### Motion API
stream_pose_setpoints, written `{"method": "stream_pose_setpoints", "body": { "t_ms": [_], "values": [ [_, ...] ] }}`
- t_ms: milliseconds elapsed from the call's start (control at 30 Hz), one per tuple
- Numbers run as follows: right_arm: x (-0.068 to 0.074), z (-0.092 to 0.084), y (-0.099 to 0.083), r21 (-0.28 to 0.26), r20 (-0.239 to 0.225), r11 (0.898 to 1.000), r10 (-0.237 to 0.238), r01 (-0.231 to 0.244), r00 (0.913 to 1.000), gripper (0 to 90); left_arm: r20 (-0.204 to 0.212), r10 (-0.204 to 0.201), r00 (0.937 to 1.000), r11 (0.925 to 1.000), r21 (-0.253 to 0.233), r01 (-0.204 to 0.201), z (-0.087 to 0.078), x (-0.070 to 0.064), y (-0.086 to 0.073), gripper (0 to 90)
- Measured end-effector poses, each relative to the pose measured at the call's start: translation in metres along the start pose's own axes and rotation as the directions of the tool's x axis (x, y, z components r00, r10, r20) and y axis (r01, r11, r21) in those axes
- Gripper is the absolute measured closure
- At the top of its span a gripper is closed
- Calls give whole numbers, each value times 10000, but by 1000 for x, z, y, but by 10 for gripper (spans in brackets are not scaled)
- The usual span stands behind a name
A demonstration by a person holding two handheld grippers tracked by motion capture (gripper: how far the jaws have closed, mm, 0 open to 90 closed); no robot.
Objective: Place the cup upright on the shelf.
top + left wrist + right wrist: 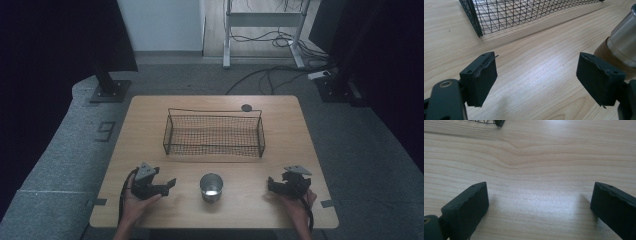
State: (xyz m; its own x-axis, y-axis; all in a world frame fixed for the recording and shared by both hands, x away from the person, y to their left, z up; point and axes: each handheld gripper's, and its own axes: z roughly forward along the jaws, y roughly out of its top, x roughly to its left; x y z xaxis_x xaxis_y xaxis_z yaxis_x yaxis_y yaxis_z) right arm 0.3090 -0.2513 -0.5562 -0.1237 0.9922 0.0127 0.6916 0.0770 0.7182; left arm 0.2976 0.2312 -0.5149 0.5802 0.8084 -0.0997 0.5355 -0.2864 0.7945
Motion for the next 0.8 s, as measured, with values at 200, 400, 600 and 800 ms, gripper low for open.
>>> {"method": "stream_pose_setpoints", "body": {
  "t_ms": [200, 400, 600, 800],
  "values": [
    [0, -1, 0, 16, 34, 10000, 34, -34, 10000, 15, 64, -83, 9999, 9999, 97, 83, 0, -2, 0, 168],
    [-1, -1, -1, -29, 70, 10000, 81, -80, 9999, 29, 258, -223, 9994, 9997, -33, 224, -4, -1, 2, 167],
    [-2, -4, -3, -80, 92, 9999, 89, -88, 9999, 47, 352, -201, 9992, 9997, -136, 206, -4, 0, 5, 168],
    [-2, -4, -3, -92, 98, 9999, 100, -99, 9999, 49, 497, -156, 9986, 9992, -348, 174, -11, -2, 8, 170]
  ]
}}
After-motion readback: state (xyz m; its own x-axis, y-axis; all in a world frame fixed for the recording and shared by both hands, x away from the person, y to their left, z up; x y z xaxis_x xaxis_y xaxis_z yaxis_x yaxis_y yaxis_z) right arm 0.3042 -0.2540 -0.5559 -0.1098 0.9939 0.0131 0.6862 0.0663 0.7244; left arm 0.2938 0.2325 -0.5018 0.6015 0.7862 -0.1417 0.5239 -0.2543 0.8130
